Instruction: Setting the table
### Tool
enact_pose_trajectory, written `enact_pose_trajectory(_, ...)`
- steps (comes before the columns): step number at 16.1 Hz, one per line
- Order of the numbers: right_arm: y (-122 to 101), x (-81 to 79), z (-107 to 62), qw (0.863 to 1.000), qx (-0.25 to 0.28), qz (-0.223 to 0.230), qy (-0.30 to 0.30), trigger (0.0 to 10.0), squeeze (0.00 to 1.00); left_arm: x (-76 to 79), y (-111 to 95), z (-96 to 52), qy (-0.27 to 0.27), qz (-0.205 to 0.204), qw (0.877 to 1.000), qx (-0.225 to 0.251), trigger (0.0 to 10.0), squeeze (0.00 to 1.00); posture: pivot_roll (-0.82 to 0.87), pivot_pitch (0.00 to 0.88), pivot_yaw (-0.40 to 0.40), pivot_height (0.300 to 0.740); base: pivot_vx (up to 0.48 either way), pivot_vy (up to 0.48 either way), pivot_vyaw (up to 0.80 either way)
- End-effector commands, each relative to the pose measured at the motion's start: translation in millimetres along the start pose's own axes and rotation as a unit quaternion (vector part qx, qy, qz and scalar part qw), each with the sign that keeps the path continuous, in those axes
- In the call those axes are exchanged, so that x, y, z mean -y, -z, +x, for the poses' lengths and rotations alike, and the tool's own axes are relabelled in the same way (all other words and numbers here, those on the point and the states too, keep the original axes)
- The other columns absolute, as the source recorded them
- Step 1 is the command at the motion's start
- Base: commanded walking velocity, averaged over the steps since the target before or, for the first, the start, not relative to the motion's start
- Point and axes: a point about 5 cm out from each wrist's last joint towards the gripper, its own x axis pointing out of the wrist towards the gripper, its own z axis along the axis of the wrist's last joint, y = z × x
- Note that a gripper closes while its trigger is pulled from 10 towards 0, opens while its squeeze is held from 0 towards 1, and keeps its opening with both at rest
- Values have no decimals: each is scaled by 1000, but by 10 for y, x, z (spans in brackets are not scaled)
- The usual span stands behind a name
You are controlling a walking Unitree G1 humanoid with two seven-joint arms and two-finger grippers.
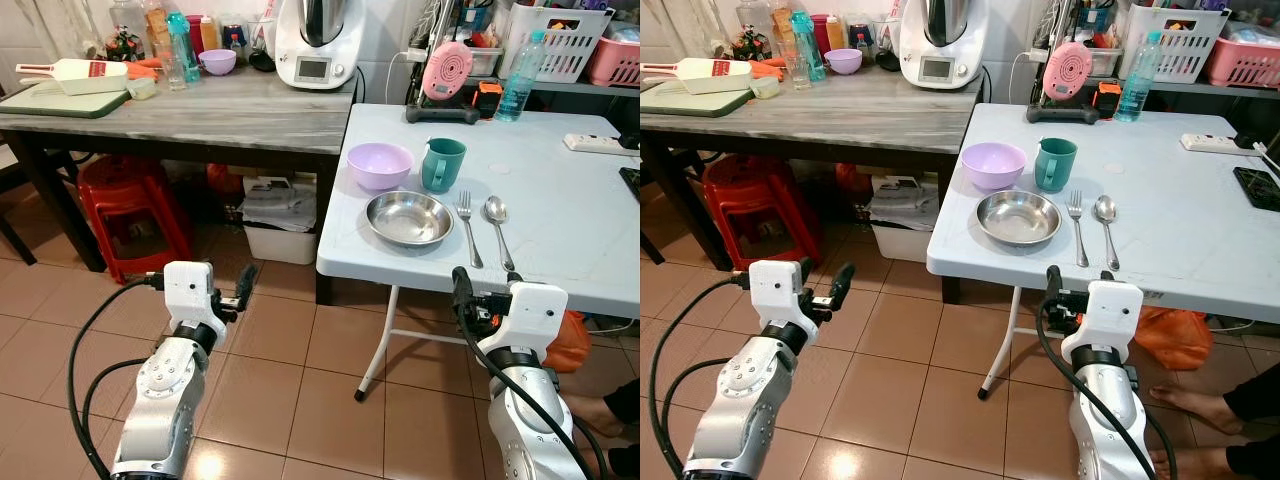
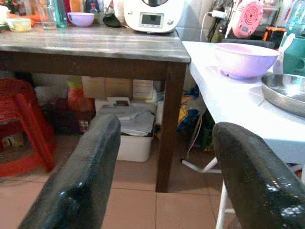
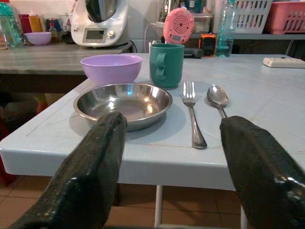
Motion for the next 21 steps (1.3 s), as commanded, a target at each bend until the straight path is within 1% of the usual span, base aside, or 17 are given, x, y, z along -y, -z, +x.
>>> enact_pose_trajectory(1, -8, -15, 22, 1000, -2, 8, -2, 10000, 0, 10, -17, 1, 8, 0, 1000, 4, 10000, 0, -31, 0, 5, 740, 0, 0, 0)
enact_pose_trajectory(2, -1, -12, 22, 1000, -3, 13, -2, 10000, 0, -2, -17, -1, 2, 0, 1000, 3, 10000, 337, -31, 0, 5, 740, 0, 0, 0)
enact_pose_trajectory(3, 19, 4, 18, 1000, -6, 20, 2, 10000, 1000, -18, -5, -1, -3, -5, 1000, 1, 10000, 1000, -25, 0, 0, 740, 0, 0, 0)
enact_pose_trajectory(4, 25, 7, 24, 1000, -7, 18, 3, 10000, 1000, -41, 4, 4, -6, -4, 1000, 0, 10000, 1000, -19, 0, -3, 740, 0, 0, 0)
enact_pose_trajectory(5, 36, 3, 46, 1000, -8, 16, 2, 10000, 1000, -132, 40, 5, -33, -9, 999, -4, 10000, 1000, -14, 0, -5, 740, 0, 0, 0)
enact_pose_trajectory(6, 38, -1, 57, 1000, -8, 16, 1, 10000, 1000, -158, 54, 0, -43, -12, 999, -7, 10000, 1000, -14, 0, -5, 740, 0, 0, 0)
enact_pose_trajectory(7, 34, -19, 91, 1000, -8, 16, -2, 10000, 1000, -158, 63, -17, -42, -10, 999, -8, 10000, 1000, -1, 0, -15, 740, 0, 0, 0)
enact_pose_trajectory(8, 30, -37, 119, 1000, -7, 16, -8, 10000, 1000, -120, 56, -33, -26, -1, 1000, -5, 10000, 1000, 0, 0, -14, 740, 0, 0, 0)
enact_pose_trajectory(11, 83, -2, 92, 1000, -19, 5, 2, 10000, 1000, -126, 37, -47, -30, 3, 1000, -1, 10000, 1000, 2, 0, -17, 740, 0, 0, 0)
enact_pose_trajectory(13, 96, -38, 72, 1000, -25, 14, -10, 10000, 1000, -166, -19, -47, -21, 27, 999, 4, 10000, 1000, 0, 0, -19, 740, 0, 0, 0)
enact_pose_trajectory(14, 91, -39, 72, 1000, -24, 10, -12, 10000, 1000, -175, -34, -41, -20, 31, 999, 5, 10000, 1000, 0, 0, -19, 740, 0, 0, 0)
enact_pose_trajectory(15, 75, -30, 78, 1000, -24, 4, -16, 10000, 1000, -178, -79, -17, -13, 51, 999, 8, 10000, 1000, -5, 0, -21, 740, 0, 0, 0)
enact_pose_trajectory(16, 67, -21, 79, 999, -26, 7, -18, 10000, 1000, -159, -108, -10, -4, 67, 998, 13, 10000, 1000, -6, 0, -20, 740, 0, 0, 0)
enact_pose_trajectory(17, 61, -18, 78, 999, -25, 10, -20, 10000, 976, -140, -108, -16, 2, 67, 998, 12, 10000, 1000, -6, 0, -20, 740, 0, 0, 0)
enact_pose_trajectory(18, 51, 0, 72, 1000, -24, 0, -14, 10000, 0, -83, -81, -53, 9, 56, 998, 11, 10000, 1000, -10, 0, -12, 740, 0, 0, 0)
enact_pose_trajectory(20, 47, 0, 57, 1000, -26, -12, -7, 10000, 0, -31, -12, -117, 3, 49, 999, 7, 10000, 1000, -22, 0, 5, 740, 0, 0, 0)
enact_pose_trajectory(21, 57, -8, 45, 999, -31, -15, -3, 10000, 0, 27, -7, -145, 26, 36, 999, 9, 10000, 1000, -23, 0, 8, 740, 0, 0, 0)
